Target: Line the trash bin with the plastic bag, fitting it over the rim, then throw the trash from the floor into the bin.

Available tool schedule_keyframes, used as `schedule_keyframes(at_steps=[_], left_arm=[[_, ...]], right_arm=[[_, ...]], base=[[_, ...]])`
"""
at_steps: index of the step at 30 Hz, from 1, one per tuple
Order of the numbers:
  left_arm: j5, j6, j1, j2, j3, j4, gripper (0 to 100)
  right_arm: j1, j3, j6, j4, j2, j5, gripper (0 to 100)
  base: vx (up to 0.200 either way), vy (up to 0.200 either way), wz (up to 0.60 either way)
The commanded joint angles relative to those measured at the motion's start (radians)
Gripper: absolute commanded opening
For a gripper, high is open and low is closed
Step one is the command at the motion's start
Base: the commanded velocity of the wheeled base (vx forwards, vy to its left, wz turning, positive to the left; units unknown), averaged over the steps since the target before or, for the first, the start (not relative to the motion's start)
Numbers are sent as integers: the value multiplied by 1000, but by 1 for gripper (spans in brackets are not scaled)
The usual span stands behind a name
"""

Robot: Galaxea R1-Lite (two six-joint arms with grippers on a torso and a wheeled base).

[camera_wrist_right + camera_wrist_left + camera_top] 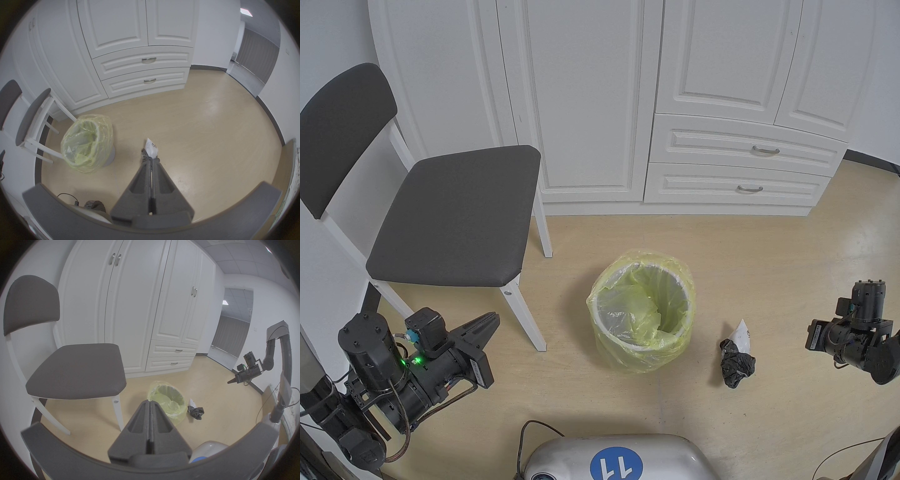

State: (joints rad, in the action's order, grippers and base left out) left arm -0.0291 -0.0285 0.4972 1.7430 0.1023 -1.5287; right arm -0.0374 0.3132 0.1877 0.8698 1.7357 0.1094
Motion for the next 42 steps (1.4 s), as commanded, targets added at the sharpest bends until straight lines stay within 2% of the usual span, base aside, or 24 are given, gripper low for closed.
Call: schedule_keyframes(at_steps=[1, 6, 10, 12, 15, 22, 23, 25, 26, 32, 36, 38, 42], left_arm=[[-37, 2, -3, 18, 23, -1, 0], [-61, 4, 6, 10, 20, -1, 0], [-77, 7, 9, -2, 19, -1, 0], [-77, 9, 9, -10, 16, -1, 0], [-77, 9, 9, -11, 16, -1, 0], [-75, 9, 9, -8, 13, -1, 0], [-75, 9, 9, -8, 11, -1, 0], [-74, 9, 9, -13, 7, -1, 0], [-72, 9, 9, -14, 7, -1, 100], [-74, 12, 9, -28, 7, -1, 100], [-74, 12, 9, -28, 13, -1, 100], [-71, 33, 11, -26, 7, -1, 100], [-71, 42, 9, -26, 0, -1, 100]], right_arm=[[-12, 81, -14, 2, 173, -11, 0], [-13, 150, -16, 55, 306, -14, 0], [1, 196, -16, 170, 446, -16, 0], [4, 216, -17, 267, 533, -30, 0], [2, 222, -27, 334, 594, -56, 0], [-29, 276, -57, 356, 699, -65, 0], [-30, 287, -57, 356, 708, -65, 100], [-36, 320, -56, 345, 720, -65, 100], [-38, 326, -56, 344, 720, -65, 100], [-42, 314, -56, 328, 653, -66, 100], [-29, 348, -65, 195, 614, -66, 100], [-27, 423, -102, 38, 574, -66, 100], [-29, 570, -111, -293, 502, -71, 100]], base=[[0, 0, 0], [0, 0, 0], [0, 0, 0], [0, 0, 0], [0, 0, 0], [0, 0, 0], [0, 0, 0], [0, 0, 0], [0, 0, 0], [0, 0, 0], [0, 0, 0], [0, 0, 0], [0, 0, 0]])
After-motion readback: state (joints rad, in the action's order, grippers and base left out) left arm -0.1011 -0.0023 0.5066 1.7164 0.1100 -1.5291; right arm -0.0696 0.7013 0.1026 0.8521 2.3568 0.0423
